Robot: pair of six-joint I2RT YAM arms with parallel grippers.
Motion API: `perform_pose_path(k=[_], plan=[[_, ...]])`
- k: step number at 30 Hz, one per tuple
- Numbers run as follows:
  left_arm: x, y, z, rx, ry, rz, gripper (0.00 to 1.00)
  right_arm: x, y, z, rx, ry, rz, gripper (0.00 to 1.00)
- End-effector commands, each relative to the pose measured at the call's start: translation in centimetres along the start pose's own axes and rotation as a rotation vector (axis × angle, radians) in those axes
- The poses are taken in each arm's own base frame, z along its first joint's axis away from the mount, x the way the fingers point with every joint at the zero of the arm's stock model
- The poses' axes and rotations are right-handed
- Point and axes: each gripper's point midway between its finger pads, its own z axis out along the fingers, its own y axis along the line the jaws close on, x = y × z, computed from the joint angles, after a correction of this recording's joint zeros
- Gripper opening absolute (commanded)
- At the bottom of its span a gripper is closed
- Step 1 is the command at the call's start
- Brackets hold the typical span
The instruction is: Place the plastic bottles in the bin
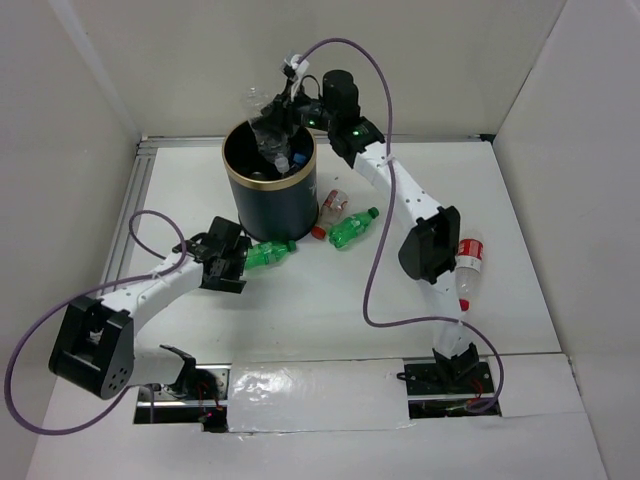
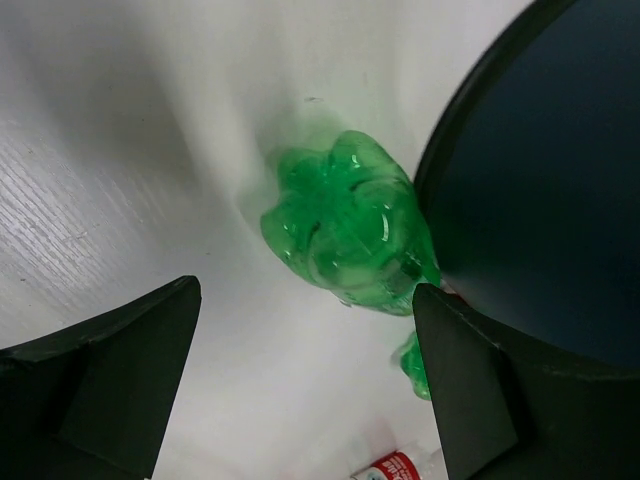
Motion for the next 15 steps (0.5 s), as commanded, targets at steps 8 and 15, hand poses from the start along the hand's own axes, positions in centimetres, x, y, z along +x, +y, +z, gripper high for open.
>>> perform_pose_path(k=[8,15], plan=[[1.6,-1.3,2.3,-0.033,0.052,-0.021,1.00,-2.5,-1.5,-2.7,0.065,0.010,0.021,1.00],[1.2,-1.4,3.7,-0.043,0.039,-0.078,1.00,-3.0,-1.4,-11.3,0.082,0.050,0.074,1.00]])
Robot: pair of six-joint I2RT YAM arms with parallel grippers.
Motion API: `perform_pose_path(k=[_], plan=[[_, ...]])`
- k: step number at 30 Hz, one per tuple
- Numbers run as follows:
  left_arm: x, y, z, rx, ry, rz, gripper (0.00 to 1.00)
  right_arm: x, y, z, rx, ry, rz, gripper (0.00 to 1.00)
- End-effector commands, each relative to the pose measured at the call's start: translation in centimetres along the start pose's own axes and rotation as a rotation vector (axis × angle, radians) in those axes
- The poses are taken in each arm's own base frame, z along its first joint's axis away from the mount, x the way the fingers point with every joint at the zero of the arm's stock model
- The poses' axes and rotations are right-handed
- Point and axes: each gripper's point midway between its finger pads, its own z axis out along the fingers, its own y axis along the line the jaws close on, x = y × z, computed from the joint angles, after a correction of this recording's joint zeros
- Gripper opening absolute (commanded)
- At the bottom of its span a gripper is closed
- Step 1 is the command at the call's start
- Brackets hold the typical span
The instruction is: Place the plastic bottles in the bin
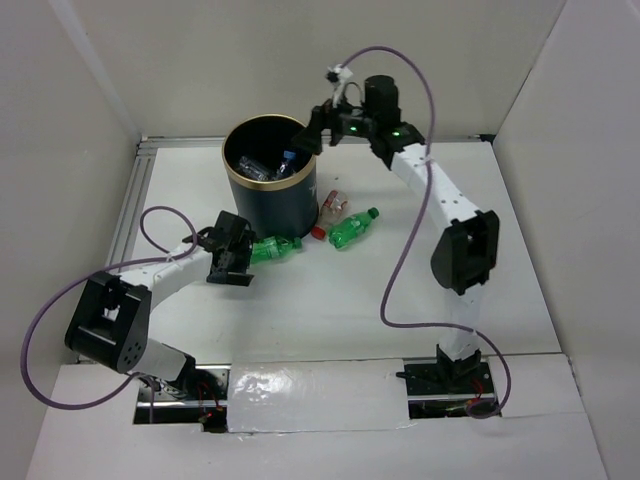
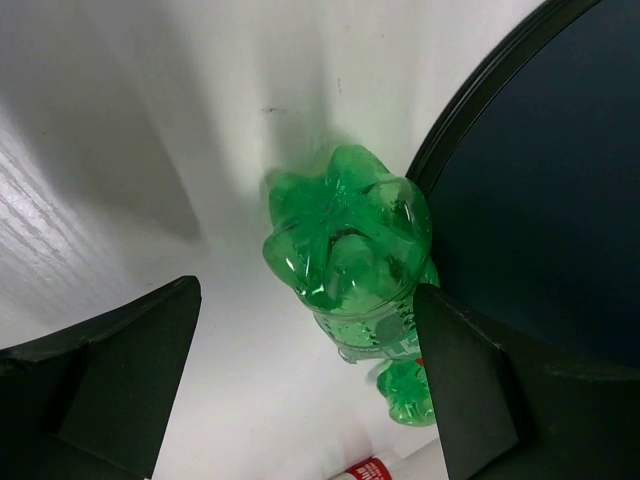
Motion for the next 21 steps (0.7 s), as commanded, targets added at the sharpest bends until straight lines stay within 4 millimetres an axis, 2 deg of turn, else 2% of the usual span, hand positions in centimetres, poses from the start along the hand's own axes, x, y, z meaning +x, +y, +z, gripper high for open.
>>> perform_pose_path(k=[1,2,3,4,5,6,7,9,10,12,13,14,16,17,19,20,21], plan=[[-0.2,-0.2,0.5,-0.003,0.003,-0.044,1.00,-4.8,2.2,-7.7,0.006,-0.083,-0.079,1.00],[-0.2,-0.5,0.3,0.006,0.006,-0.056,1.00,-4.3,2.1,-8.6,0.011,-0.081,-0.094,1.00],[0.0,-0.8,-0.1,0.032,0.007,-0.065,1.00,-1.1,1.3,-9.5,0.026,-0.032,-0.036,1.00],[0.3,-0.5,-0.2,0.046,0.016,-0.079,1.00,0.0,1.6,-11.2,0.031,-0.023,-0.030,1.00],[0.2,-0.9,-0.2,0.061,0.011,-0.082,1.00,-1.2,2.3,-11.8,0.030,-0.047,-0.057,1.00],[0.3,-1.5,-0.6,0.086,0.019,-0.096,1.00,-0.6,2.4,-12.5,0.032,-0.039,-0.046,1.00],[0.4,-1.3,-0.6,0.093,0.017,-0.108,1.00,1.5,2.0,-13.2,0.042,-0.012,-0.006,1.00],[0.1,-1.6,-0.8,0.105,0.009,-0.123,1.00,1.9,2.8,-14.8,0.048,-0.014,-0.031,1.00],[-0.1,-1.7,-0.8,0.109,-0.004,-0.123,1.00,3.9,3.2,-15.0,0.039,0.014,-0.011,1.00],[0.0,-1.9,-0.3,0.110,-0.003,-0.138,1.00,5.0,3.9,-16.3,0.048,0.032,-0.058,1.00],[0.1,-1.9,-0.1,0.111,-0.003,-0.147,1.00,7.0,3.9,-16.5,0.058,0.060,-0.041,1.00],[0.4,-2.7,-0.2,0.119,0.009,-0.140,1.00,7.3,4.3,-17.3,0.068,0.063,-0.047,1.00],[0.2,-2.2,0.9,0.059,-0.016,-0.098,1.00,9.6,4.3,-18.2,0.079,0.095,-0.023,1.00],[0.4,-3.0,0.8,0.060,-0.016,-0.087,0.97,10.2,4.0,-18.9,0.098,0.102,-0.005,1.00],[1.0,-2.2,1.8,0.017,-0.013,-0.071,0.92,10.8,4.1,-19.8,0.118,0.105,0.009,1.00],[1.0,-2.2,1.8,0.017,-0.013,-0.071,0.89,11.7,3.7,-20.4,0.136,0.113,0.029,1.00],[1.0,-1.8,2.2,0.008,-0.016,-0.069,0.80,11.9,3.7,-20.9,0.148,0.115,0.048,1.00]])
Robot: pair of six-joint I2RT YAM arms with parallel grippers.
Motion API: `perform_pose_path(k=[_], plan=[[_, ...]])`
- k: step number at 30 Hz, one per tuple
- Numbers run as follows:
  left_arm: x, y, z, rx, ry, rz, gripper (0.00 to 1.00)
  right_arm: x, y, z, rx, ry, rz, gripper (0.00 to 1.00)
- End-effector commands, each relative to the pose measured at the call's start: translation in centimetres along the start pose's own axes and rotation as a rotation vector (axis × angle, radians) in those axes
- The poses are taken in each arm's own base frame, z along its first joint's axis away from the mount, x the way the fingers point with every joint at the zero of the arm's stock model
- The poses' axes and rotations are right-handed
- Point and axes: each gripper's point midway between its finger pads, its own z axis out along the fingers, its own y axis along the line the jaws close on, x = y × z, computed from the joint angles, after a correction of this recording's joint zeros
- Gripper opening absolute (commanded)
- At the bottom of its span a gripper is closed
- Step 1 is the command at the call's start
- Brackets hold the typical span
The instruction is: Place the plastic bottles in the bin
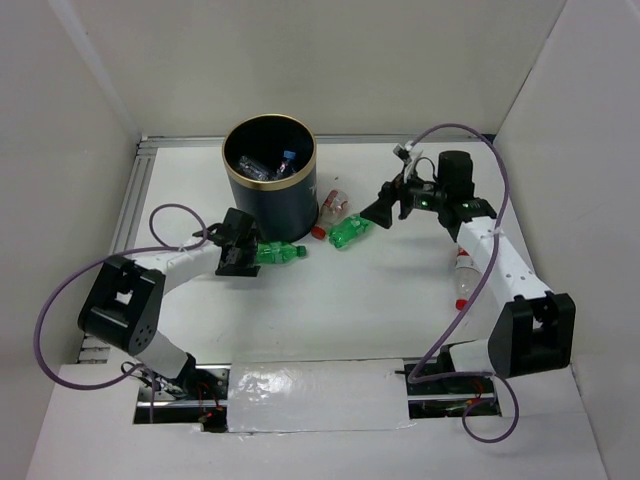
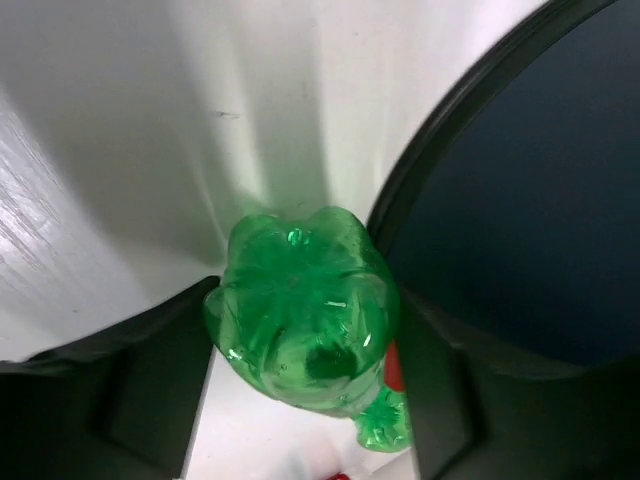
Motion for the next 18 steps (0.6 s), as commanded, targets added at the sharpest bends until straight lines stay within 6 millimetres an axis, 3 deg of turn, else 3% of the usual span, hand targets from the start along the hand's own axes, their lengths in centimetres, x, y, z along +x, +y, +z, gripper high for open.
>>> perform_pose_path(k=[1,3,6,7,10,11,14,16,18], plan=[[0.2,0.1,0.3,-0.019,-0.004,0.003,0.75,-0.1,-0.1,-1.9,0.031,-0.026,-0.009,1.00],[0.2,1.1,0.6,-0.046,-0.009,0.016,0.67,0.3,-0.7,-2.7,0.065,-0.029,0.020,1.00],[0.2,1.4,0.0,-0.030,-0.010,0.039,0.46,1.2,-1.1,-3.2,0.084,-0.021,0.069,1.00],[0.2,1.4,-0.3,-0.013,-0.004,0.050,0.33,1.4,-1.3,-3.4,0.093,-0.019,0.092,1.00],[0.9,0.1,-3.3,0.101,0.019,0.188,0.12,2.2,-1.9,-3.6,0.124,-0.011,0.150,0.98],[1.0,0.2,-4.1,0.131,0.017,0.282,0.01,2.5,-2.3,-3.6,0.151,-0.011,0.181,0.97],[2.4,-1.2,-8.9,0.303,0.029,0.481,0.00,2.8,-2.5,-3.4,0.160,-0.004,0.237,0.83],[3.0,-1.6,-12.0,0.398,-0.002,0.636,0.00,4.1,-3.3,-3.2,0.178,0.025,0.292,0.66],[3.4,-3.4,-16.4,0.568,-0.005,0.709,0.00,4.8,-3.3,-2.7,0.165,0.046,0.376,0.64]])
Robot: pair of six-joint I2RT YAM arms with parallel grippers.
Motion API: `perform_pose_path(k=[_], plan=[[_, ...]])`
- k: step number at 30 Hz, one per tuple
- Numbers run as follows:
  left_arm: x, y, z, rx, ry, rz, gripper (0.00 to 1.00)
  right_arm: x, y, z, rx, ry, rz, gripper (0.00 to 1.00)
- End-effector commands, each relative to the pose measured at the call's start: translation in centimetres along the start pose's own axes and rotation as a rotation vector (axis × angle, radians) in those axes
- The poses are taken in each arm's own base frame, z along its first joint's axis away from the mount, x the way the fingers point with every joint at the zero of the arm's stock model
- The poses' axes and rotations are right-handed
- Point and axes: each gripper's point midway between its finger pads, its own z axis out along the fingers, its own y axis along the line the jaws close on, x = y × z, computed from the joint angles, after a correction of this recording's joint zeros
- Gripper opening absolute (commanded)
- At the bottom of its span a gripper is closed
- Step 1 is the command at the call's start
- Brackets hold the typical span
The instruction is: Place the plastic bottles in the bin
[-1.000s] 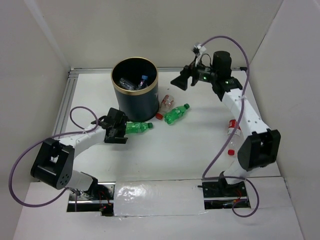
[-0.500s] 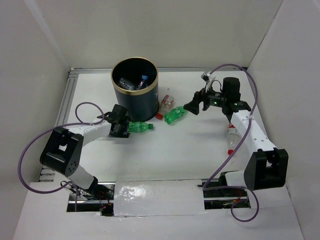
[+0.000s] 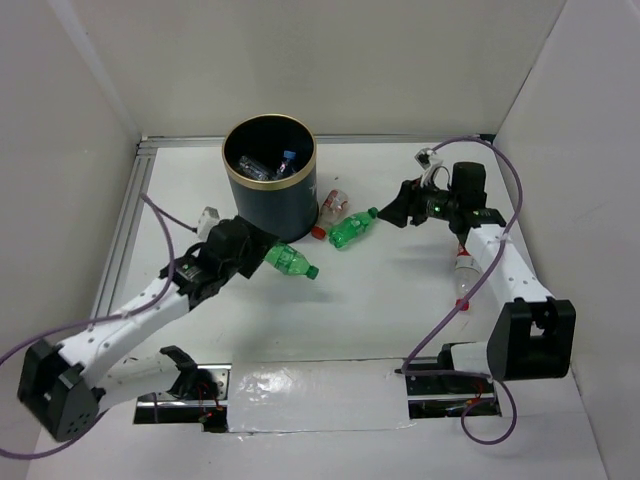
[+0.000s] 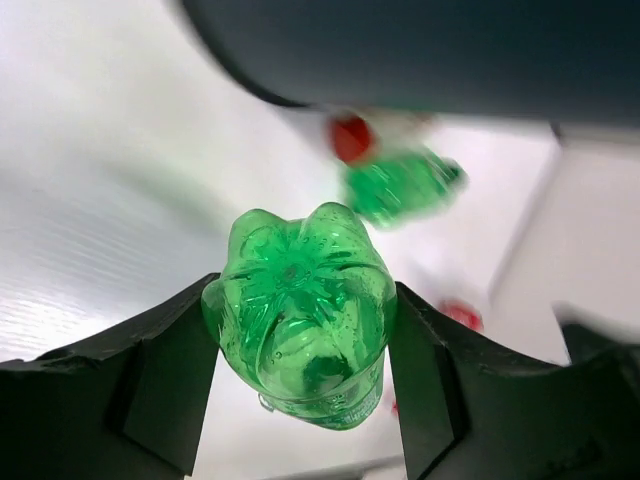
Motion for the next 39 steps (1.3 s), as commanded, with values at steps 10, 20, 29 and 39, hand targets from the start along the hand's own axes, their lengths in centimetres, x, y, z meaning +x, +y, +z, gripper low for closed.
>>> perform_pose_path(k=[10,20,29,39], plan=[[-9.5,-21.9,-14.7,0.601,-0.447,0.348,0.00,5.8,-3.6,3.7,0.018,0.174,0.508,0.95],[-15.9,-25.0,-8.4,0.321,-0.669,0.362,0.18,8.1,-6.2,7.7,-0.009,0.274,0.708,1.00],[-19.1,-24.3,-4.9,0.212,-0.670,0.406,0.96,7.8,-6.4,13.0,0.000,0.290,0.719,1.00],[-16.7,-26.2,-12.2,0.353,-0.675,0.575,1.00,10.1,-9.6,15.3,0.225,0.288,0.764,0.99]])
